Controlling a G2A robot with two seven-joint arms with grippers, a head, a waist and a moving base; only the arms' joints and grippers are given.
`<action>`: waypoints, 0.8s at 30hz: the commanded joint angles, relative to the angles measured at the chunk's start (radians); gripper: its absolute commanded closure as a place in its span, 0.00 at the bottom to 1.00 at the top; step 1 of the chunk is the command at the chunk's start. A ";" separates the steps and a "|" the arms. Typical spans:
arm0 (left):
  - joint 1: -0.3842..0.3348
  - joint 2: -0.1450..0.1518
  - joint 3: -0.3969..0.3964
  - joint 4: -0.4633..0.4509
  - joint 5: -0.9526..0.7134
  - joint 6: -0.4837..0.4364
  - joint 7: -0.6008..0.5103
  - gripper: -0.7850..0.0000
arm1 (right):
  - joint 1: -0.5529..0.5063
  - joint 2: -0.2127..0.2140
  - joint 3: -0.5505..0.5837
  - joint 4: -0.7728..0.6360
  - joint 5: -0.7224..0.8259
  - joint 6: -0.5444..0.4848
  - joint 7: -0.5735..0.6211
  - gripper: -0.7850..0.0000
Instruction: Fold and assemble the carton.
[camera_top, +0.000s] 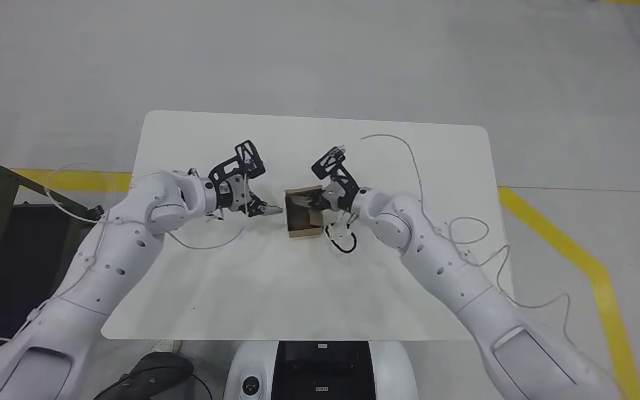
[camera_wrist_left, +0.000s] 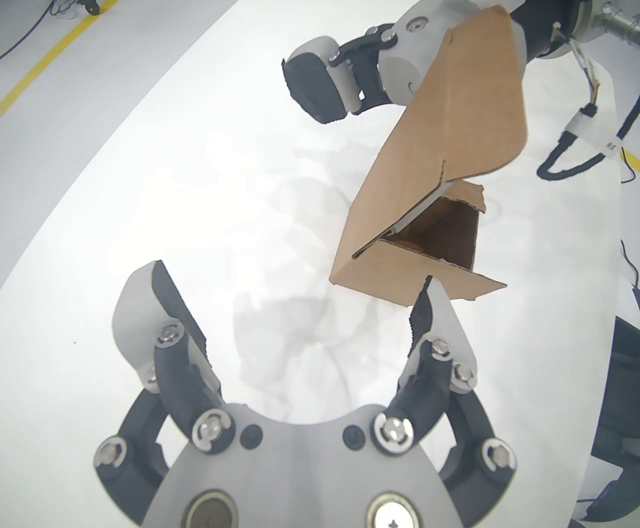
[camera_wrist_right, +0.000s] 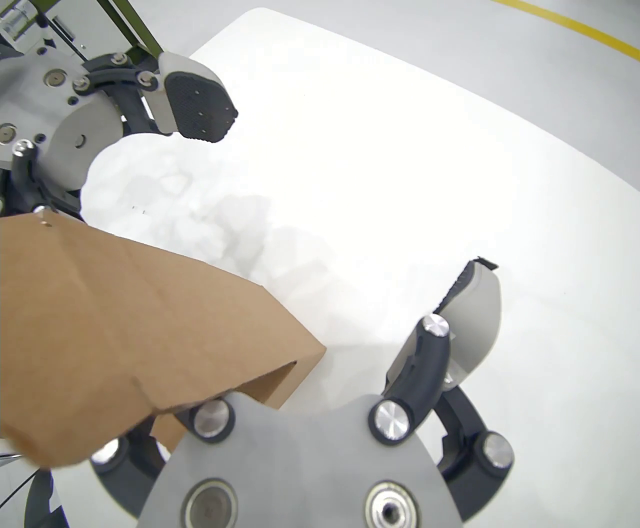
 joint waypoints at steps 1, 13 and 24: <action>0.008 0.002 -0.010 -0.001 0.002 0.005 -0.004 0.00 | -0.015 0.011 0.025 -0.037 -0.010 -0.040 -0.018 0.00; 0.042 0.011 -0.067 -0.002 -0.006 0.008 -0.009 0.00 | -0.057 0.064 0.116 -0.127 -0.093 -0.301 0.030 0.83; 0.047 0.008 -0.072 -0.006 -0.007 0.009 -0.022 0.00 | 0.005 0.041 0.071 -0.008 -0.030 -0.401 -0.026 1.00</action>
